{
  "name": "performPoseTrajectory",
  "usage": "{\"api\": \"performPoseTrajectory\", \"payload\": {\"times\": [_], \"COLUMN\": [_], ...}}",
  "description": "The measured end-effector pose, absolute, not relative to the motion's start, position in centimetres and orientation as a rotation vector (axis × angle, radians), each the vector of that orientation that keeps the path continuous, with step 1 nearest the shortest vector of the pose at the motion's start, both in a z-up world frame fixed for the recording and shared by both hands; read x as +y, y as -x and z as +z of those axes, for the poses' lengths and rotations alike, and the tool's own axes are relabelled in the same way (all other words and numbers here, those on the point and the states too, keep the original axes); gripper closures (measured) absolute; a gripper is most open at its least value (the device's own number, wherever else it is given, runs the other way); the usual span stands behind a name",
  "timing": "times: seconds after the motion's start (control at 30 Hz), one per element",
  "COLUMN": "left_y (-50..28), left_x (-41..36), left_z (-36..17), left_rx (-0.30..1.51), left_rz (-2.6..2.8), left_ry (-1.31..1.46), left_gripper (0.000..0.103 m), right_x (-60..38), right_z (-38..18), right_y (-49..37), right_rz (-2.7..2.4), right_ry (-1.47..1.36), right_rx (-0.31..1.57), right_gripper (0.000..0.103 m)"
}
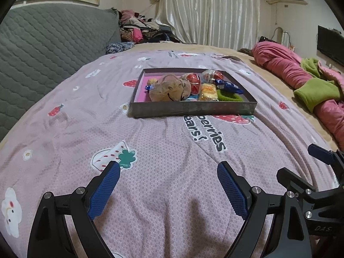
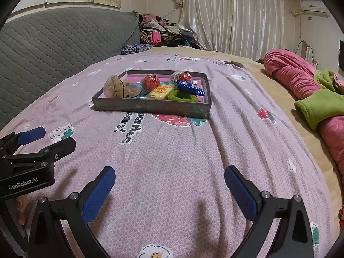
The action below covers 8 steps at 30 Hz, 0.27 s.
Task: Organize objects
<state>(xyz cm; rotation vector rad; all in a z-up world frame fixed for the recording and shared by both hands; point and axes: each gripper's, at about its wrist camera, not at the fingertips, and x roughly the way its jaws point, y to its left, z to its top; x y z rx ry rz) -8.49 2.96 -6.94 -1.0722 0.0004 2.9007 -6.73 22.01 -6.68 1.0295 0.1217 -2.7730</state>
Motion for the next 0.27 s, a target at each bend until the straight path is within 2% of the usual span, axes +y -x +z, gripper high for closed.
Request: {"api": "performPoseTrajectory", "payload": {"times": [0.27], "left_y": [8.13], "left_x": [3.05], "left_z": [-6.61], "left_rx": [0.009], "left_rz": [2.931], "left_ry": [1.076], "left_gripper": [0.011], "right_x": [22.12], "right_z": [-6.72], "right_y": [6.72], "right_rz": [-2.774], "right_ry": [-1.035], "right_rx": [0.133], "right_gripper": [0.001]}}
